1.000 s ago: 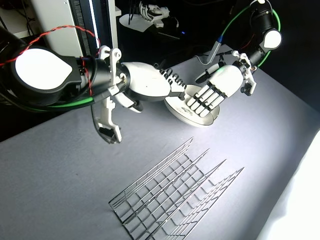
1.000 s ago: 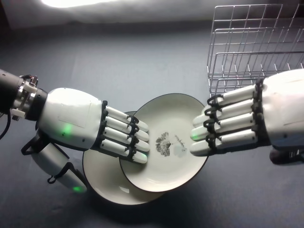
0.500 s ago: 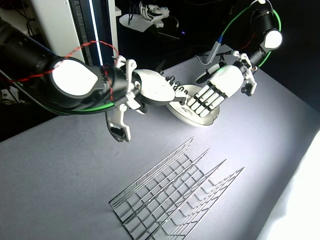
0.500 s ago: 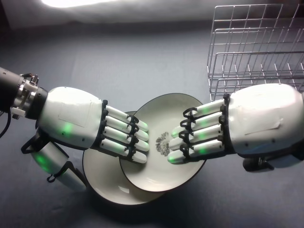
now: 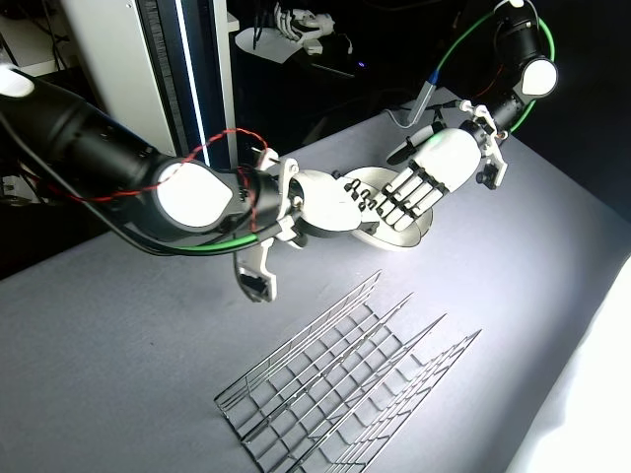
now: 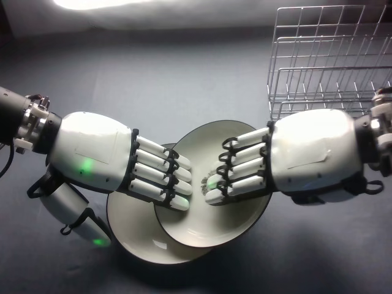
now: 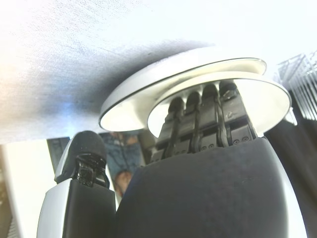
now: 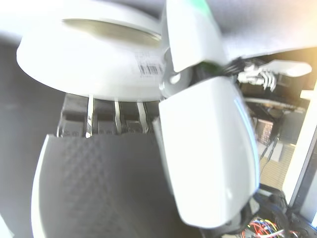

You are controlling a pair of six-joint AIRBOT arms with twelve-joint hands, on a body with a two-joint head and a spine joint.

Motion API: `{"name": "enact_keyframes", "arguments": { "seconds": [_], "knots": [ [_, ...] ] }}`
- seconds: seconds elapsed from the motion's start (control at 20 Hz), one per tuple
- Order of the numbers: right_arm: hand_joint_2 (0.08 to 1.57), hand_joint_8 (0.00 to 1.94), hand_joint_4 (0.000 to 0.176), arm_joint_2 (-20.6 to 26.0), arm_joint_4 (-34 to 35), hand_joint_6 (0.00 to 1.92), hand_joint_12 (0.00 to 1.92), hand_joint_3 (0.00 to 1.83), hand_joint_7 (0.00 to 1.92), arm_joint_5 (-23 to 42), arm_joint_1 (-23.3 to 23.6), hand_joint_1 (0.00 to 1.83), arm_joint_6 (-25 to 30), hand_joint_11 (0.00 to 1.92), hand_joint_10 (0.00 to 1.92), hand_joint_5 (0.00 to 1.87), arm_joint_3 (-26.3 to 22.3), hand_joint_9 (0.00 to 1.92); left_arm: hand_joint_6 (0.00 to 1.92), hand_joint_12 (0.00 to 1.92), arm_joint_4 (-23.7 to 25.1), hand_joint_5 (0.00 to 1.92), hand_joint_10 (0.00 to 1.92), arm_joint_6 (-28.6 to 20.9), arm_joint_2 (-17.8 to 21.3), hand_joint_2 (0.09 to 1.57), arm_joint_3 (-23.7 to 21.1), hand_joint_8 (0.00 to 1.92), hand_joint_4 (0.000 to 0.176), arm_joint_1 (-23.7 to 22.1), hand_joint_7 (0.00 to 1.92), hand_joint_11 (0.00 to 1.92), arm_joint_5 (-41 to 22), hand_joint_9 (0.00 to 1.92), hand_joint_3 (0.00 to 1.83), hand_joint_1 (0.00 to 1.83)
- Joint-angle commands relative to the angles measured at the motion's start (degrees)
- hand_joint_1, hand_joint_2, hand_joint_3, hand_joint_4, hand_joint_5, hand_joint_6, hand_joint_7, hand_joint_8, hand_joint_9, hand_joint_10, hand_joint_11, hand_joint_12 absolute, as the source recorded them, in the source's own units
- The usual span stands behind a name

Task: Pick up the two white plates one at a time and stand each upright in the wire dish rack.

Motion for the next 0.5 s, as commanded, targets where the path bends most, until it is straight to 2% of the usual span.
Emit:
{"name": "enact_keyframes", "arguments": {
  "seconds": [0.0, 0.35, 0.45],
  "knots": [
    [1.1, 0.0, 0.0, -0.2, 2.6, 0.0, 0.63, 0.01, 0.1, 2.5, 0.8, 1.52, -0.1, 0.0, 0.0, 0.13, 0.3, 0.11, 0.01, 0.0, 1.8, 0.05, 0.0, 0.0, -0.5, 1.28, 0.4, 0.01, 0.0, 0.7, 0.02, 0.0, 4.5, 0.0, 0.01, 0.0],
    [1.11, 0.0, 0.0, -4.3, 2.6, 0.0, 0.68, 0.0, 0.11, 0.8, 1.8, 1.54, -0.1, 0.0, 0.0, 0.14, 3.1, 0.12, 0.0, 0.0, 1.8, 0.03, 0.0, 0.3, -0.3, 1.27, 0.6, 0.0, 0.0, 0.7, 0.0, 0.0, 4.2, 0.0, 0.0, 0.0],
    [1.12, 0.01, 0.0, -5.2, 2.6, 0.01, 0.78, 0.0, 0.15, 0.3, 2.0, 1.52, -0.1, 0.0, 0.01, 0.18, 3.8, 0.15, 0.0, 0.0, 1.8, 0.02, 0.0, 0.3, -0.3, 1.27, 0.7, 0.0, 0.0, 0.7, 0.0, 0.0, 4.2, 0.0, 0.0, 0.0]
  ]
}}
